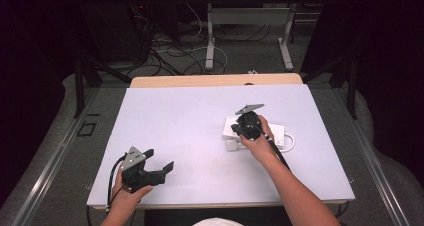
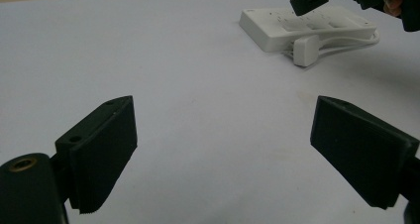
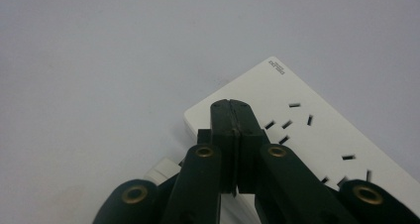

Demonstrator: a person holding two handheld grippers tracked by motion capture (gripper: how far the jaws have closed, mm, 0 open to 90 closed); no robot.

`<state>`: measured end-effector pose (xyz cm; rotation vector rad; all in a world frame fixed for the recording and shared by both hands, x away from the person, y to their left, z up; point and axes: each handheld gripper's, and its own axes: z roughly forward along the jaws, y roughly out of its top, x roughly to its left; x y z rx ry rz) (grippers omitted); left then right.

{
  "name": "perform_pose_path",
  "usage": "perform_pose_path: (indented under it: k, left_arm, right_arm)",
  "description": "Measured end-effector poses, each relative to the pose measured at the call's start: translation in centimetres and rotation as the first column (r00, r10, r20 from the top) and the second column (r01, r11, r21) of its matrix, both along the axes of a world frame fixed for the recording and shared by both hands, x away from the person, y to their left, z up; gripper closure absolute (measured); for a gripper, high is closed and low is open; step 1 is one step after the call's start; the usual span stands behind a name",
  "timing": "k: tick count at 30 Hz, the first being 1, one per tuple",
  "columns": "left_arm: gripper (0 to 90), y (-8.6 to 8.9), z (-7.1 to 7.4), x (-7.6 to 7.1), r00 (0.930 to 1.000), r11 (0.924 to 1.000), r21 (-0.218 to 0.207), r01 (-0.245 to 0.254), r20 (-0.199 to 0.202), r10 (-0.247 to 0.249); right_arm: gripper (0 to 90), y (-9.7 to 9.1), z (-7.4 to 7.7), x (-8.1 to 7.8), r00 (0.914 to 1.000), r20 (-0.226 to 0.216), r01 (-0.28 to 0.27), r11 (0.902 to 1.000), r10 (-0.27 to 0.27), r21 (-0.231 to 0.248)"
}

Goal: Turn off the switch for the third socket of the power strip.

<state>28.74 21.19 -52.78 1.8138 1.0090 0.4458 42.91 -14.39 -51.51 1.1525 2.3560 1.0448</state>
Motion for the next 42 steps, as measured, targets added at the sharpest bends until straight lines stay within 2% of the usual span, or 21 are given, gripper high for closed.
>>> perform_pose_path:
  k: [1, 2, 3, 4, 12, 13, 15, 22, 38, 42]
  left_arm:
    - [10.6, 0.0, 0.0, 0.0, 1.0000, 1.0000, 0.004, 0.002, 0.002, -0.002]
    - [10.3, 0.0, 0.0, 0.0, 1.0000, 1.0000, 0.004, 0.004, 0.002, -0.004]
    - [10.3, 0.0, 0.0, 0.0, 1.0000, 1.0000, 0.003, 0.004, 0.001, -0.004]
    - [10.1, 0.0, 0.0, 0.0, 1.0000, 1.0000, 0.004, 0.005, 0.002, -0.005]
    - [5.8, -0.2, -0.1, 0.0, 1.0000, 0.9999, 0.014, 0.005, 0.004, -0.005]
    - [5.5, -0.2, -0.1, 0.0, 1.0000, 0.9998, 0.018, 0.004, 0.001, -0.004]
    - [4.7, -0.3, -0.1, 0.0, 1.0000, 0.9998, 0.018, 0.001, 0.000, -0.001]
    - [0.9, -0.3, -0.2, 0.1, 1.0000, 0.9999, 0.015, -0.009, 0.004, 0.008]
    - [0.3, -0.3, -0.2, 0.1, 0.9999, 0.9999, 0.009, -0.010, 0.005, 0.010]
    - [0.3, -0.4, -0.2, 0.1, 0.9999, 0.9999, 0.009, -0.009, 0.005, 0.009]
  right_arm:
    - [90.0, 0.0, -0.1, 0.1, 1.0000, 0.002, -0.003, 1.0000, 0.003, -0.003]
    - [90.0, 0.1, -0.1, 0.2, 0.9998, -0.022, -0.001, 0.9998, 0.001, -0.019]
    - [90.0, 0.1, -0.1, 0.2, 0.9998, -0.022, -0.001, 0.9998, 0.001, -0.019]
    - [90.0, 0.2, -0.4, 0.3, 0.9999, -0.017, 0.003, 1.0000, -0.003, 0.004]
    - [90.0, 0.3, -0.9, 0.7, 0.9996, -0.022, 0.018, 0.9996, -0.019, -0.024]
    - [90.0, 0.3, -1.1, 0.8, 0.9997, -0.018, 0.014, 0.9998, -0.015, -0.013]
    - [90.0, 0.2, -1.1, 0.8, 0.9994, -0.034, 0.011, 0.9996, -0.012, -0.027]
    - [90.0, 0.5, -1.4, 0.9, 0.9990, -0.042, 0.017, 0.9996, -0.018, -0.023]
    - [90.0, 0.4, -1.5, 0.9, 0.9989, -0.045, 0.016, 0.9998, -0.016, -0.009]
    - [90.0, 0.4, -1.6, 0.9, 0.9993, -0.033, 0.019, 0.9998, -0.019, -0.007]
